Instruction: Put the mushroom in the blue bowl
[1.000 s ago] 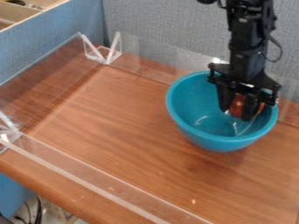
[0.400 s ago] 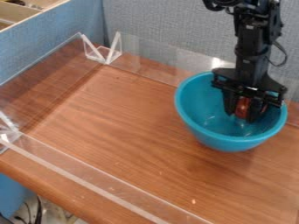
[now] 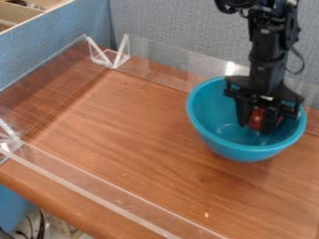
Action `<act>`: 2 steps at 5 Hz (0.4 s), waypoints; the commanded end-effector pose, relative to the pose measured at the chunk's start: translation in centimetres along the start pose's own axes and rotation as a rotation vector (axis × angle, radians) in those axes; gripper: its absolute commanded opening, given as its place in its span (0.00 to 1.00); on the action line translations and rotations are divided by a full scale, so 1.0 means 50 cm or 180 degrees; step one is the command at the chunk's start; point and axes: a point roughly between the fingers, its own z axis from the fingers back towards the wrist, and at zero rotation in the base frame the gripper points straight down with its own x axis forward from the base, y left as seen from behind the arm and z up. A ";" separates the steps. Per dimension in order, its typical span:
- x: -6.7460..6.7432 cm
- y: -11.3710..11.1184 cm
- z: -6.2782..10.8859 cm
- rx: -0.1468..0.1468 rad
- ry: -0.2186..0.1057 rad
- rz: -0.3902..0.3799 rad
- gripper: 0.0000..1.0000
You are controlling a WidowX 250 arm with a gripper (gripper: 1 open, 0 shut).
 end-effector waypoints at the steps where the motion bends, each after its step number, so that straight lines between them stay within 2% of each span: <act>1: -0.004 -0.006 0.073 -0.0032 -0.0312 -0.0068 0.00; 2: 0.001 -0.002 0.104 -0.0038 -0.0322 -0.0076 1.00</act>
